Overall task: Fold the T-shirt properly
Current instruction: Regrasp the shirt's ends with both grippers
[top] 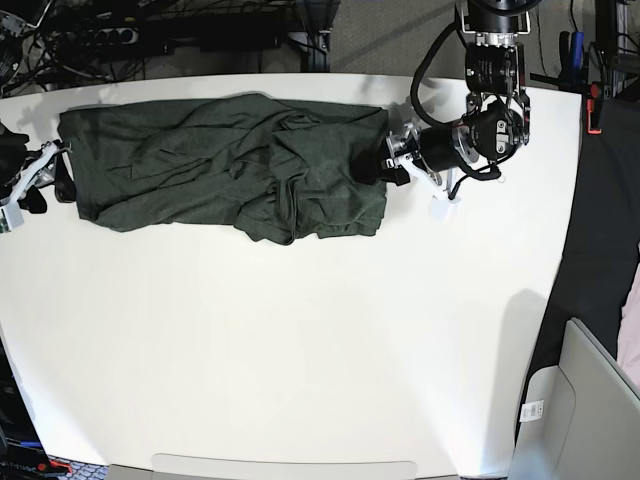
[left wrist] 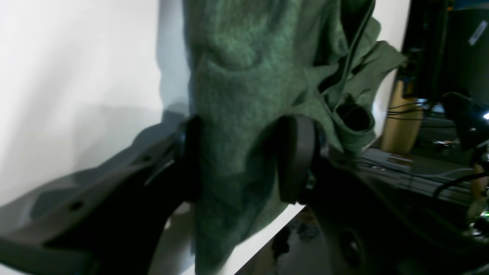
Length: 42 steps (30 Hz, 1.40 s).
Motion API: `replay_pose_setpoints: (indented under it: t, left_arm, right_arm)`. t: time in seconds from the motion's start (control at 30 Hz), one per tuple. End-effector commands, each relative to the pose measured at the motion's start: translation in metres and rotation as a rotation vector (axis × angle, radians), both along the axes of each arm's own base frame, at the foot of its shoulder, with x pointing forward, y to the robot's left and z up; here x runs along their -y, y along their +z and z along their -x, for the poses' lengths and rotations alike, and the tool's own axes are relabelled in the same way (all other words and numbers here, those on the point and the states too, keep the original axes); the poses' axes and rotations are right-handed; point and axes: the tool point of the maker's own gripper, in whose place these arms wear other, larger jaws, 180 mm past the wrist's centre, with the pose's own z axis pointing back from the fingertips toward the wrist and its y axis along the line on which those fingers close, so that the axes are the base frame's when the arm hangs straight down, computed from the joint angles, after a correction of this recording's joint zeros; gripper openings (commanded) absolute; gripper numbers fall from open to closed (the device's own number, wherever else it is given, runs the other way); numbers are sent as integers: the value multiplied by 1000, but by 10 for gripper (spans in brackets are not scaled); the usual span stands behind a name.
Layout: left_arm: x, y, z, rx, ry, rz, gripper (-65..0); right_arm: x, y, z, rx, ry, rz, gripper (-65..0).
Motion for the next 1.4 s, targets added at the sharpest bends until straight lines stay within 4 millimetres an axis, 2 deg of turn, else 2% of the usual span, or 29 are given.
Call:
replay_pose_setpoints:
  t: [0.0,0.13,0.23,0.3,0.37,0.47,0.57,0.67,0.8,0.97,1.1,1.17,1.37]
  left_arm:
    - [-4,-9,5,-33,-12,-40,-381]
    - [-3,-9,4,-34,-13,-38,-402]
    - [-7,-8,2,-26,-10,-44,-511]
    - [-10,-3,-7,-6,-3,-47,-582]
    - [-21,0,-12,7,-4,-76,-629]
    - [-30,-1,-14,9,-1,-99,-632]
    - [-38,6,-26,41,10,-116,-633]
    - [-39,7,-28,49,18,-118,-633]
    - [-39,7,-27,45,13,-118,-633]
    - [-35,5,-25,40,6,-113,-633]
    - [-34,6,-25,41,6,-111,-633]
    - [-34,6,-25,41,6,-111,-633]
    - [-35,5,-24,40,5,-113,-633]
  right_arm:
    - [5,14,-6,36,6,24,-313]
    - [5,14,-5,34,6,25,-313]
    - [12,11,-3,15,-7,62,-312]
    - [20,7,-1,-8,-25,111,-312]
    - [28,0,4,-45,-41,170,-310]
    - [37,-11,14,-93,-60,210,-308]
    - [39,-28,20,-134,-87,167,-307]
    - [42,-46,27,-178,-115,92,-285]
    - [29,-63,32,-206,-125,-89,-203]
    - [17,-60,27,-173,-113,-187,-118]
    - [6,-63,23,-168,-105,-216,-115]
    - [-8,-72,19,-193,-88,-248,-115]
    - [-25,-103,24,-256,-132,-366,-116]
